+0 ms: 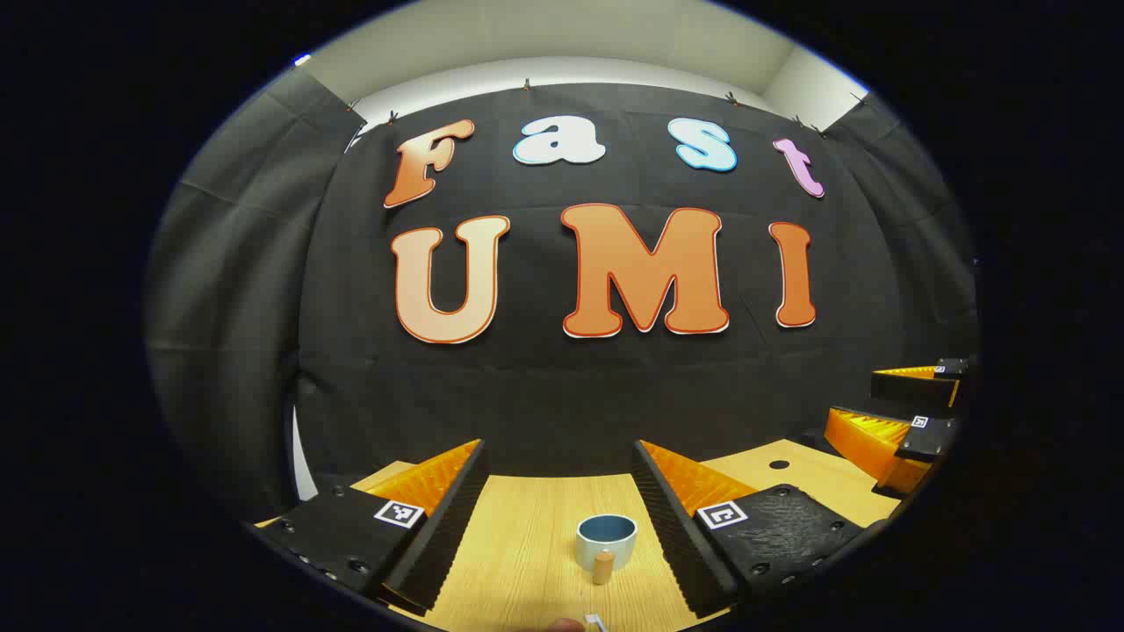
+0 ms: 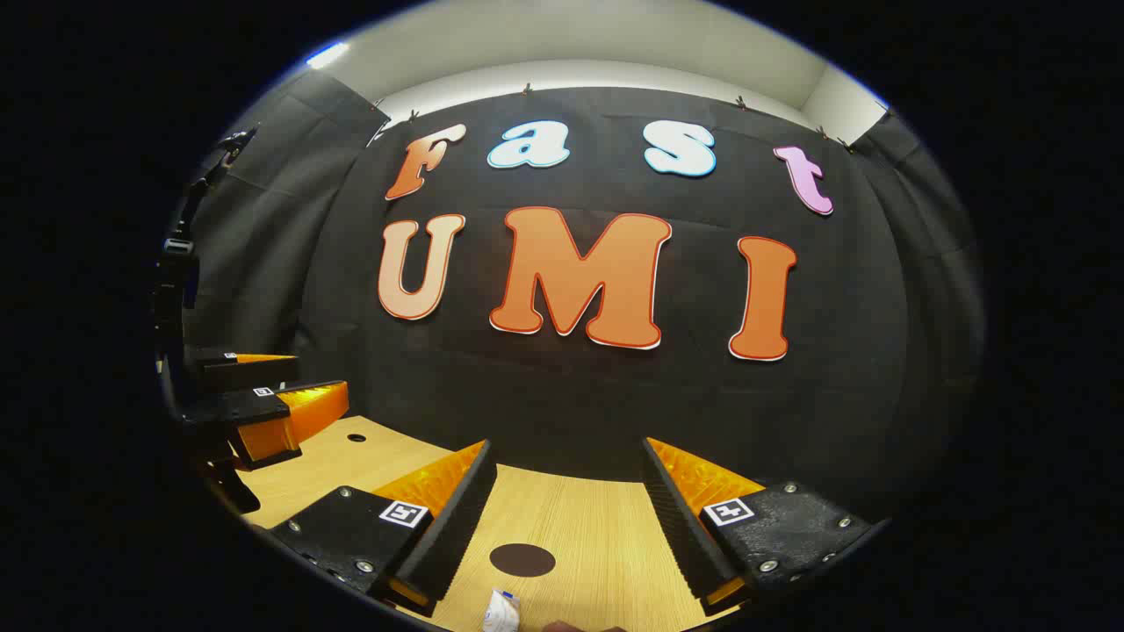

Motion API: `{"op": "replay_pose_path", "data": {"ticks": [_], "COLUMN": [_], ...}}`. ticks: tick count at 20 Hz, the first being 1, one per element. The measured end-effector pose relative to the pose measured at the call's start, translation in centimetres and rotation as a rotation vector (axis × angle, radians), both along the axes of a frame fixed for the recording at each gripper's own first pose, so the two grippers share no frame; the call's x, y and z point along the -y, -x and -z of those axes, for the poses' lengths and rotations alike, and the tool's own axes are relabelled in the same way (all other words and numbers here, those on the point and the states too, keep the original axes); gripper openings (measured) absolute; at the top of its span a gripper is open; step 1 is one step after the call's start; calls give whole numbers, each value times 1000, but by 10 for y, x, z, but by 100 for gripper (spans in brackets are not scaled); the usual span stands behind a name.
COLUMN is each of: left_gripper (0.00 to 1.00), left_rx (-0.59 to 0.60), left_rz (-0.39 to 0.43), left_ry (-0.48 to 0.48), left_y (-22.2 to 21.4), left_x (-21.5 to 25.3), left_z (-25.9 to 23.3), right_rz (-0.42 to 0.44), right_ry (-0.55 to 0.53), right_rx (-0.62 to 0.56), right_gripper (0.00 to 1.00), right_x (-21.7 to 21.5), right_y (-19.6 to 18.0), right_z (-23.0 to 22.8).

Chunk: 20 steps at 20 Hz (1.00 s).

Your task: Put the toothbrush and toothpaste on the desktop into the cup, then pick up the cup and place it on the coaster on the desktop.

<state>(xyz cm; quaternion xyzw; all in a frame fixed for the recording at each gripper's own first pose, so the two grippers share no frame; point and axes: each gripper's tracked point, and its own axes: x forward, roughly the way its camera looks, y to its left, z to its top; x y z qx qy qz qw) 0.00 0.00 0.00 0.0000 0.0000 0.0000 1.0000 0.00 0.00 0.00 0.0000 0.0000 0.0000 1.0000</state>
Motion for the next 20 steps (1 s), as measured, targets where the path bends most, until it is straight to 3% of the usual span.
{"op": "replay_pose_path", "data": {"ticks": [13, 20], "left_gripper": [96, 96], "left_rx": [13, -84], "left_rz": [3, 26], "left_ry": [-15, -18], "left_y": [-3, 7], "left_x": [-1, 2], "left_z": [-6, 10], "right_rz": [-10, -24], "right_ry": [-3, 19], "right_rx": [9, -79], "right_gripper": [98, 98], "right_x": [5, 2], "right_y": [3, -1], "right_z": [-7, 12]}}
